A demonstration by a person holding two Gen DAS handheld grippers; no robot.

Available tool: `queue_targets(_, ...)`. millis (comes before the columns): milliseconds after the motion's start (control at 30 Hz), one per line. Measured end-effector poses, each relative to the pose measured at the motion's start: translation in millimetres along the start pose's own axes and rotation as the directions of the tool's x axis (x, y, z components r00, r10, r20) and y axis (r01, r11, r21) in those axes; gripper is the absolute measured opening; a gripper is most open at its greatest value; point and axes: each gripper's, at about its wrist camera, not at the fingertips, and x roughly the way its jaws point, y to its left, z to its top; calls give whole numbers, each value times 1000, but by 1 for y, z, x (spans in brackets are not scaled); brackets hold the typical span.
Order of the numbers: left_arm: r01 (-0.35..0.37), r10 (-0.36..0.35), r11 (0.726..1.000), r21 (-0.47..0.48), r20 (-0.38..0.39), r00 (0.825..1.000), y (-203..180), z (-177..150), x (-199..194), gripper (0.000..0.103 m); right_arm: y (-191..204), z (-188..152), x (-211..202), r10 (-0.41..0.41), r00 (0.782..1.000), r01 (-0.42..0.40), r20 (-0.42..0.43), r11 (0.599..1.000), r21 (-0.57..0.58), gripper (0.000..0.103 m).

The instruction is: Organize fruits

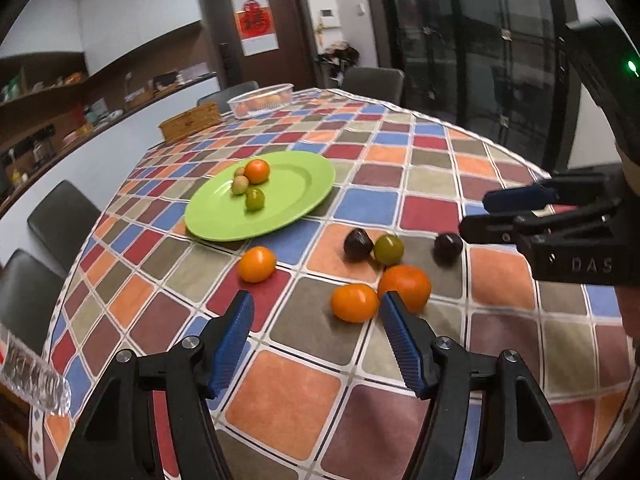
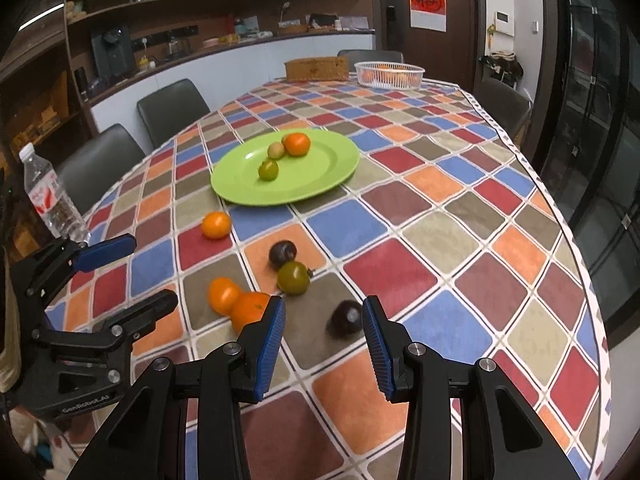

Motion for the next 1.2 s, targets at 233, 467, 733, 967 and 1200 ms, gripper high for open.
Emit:
queue_targets(233,54,-52,997,58,-27,998,-4,-6,15,65,-1,-7,15,-9,999,9,-44,1000,0,41)
queue_targets(467,114,-110,991,74,-62,992,-4,-7,32,49,-5,-11,27,-21,997,21,-73,1000,9,41)
queue_targets(733,151,-145,986,72,-82,986,-6,-8,46,43,-9,-11,39,-20,995,22,-95,999,29,41)
queue_targets(967,168,-165,986,25,-92,982,-2,-7,54,39,-11,-11,46,-10,994,14,-105,999,38,41)
queue_targets(1200,177,-178,984,-23,-87,980,1,-3,59,38,-14,-10,54,6,993,0,-116,998,58,41)
